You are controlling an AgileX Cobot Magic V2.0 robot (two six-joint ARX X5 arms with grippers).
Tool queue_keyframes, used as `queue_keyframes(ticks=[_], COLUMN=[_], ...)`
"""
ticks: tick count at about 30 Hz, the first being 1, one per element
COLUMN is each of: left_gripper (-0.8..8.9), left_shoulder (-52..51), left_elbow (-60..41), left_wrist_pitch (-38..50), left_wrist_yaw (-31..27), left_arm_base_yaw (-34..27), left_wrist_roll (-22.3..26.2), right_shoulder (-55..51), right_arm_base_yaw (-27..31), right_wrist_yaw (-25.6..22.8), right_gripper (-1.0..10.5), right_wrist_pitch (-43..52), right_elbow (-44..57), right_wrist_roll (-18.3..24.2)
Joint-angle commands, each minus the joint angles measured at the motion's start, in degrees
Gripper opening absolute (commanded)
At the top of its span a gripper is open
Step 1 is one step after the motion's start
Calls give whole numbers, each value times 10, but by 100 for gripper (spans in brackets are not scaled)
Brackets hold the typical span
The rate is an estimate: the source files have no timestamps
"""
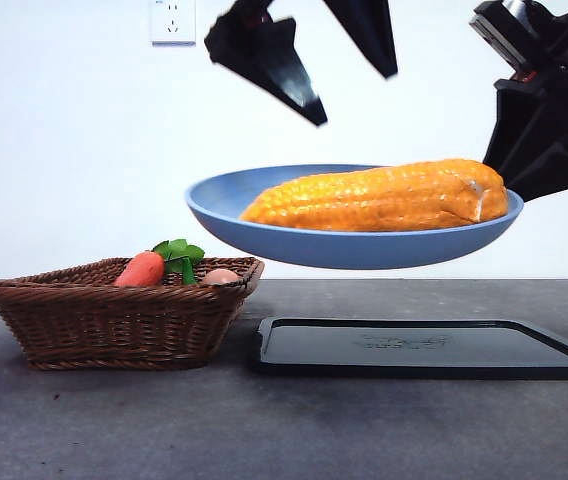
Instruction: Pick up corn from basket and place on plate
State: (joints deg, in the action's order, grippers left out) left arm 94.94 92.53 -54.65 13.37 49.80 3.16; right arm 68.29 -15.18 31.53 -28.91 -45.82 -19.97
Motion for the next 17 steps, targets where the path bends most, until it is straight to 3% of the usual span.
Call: queue_keyframes(ticks=[1, 8, 17], left_gripper=[365, 365, 365], left_shoulder=[13, 12, 12], left_elbow=[36, 91, 156], left_wrist_pitch=[-8, -31, -59], left_wrist_yaw=[-1, -1, -1], left_arm_base_yaw=[0, -17, -33], left_wrist_roll=[9, 14, 13], right_shoulder=[5, 21, 127], right_arm_base_yaw=[11, 65, 116], right_wrist_yaw=[3, 0, 2], right_gripper=[1, 1, 1], right_wrist_pitch=[17, 54, 94], right_elbow=[-10, -10, -37], right_wrist_roll=[-4, -4, -3])
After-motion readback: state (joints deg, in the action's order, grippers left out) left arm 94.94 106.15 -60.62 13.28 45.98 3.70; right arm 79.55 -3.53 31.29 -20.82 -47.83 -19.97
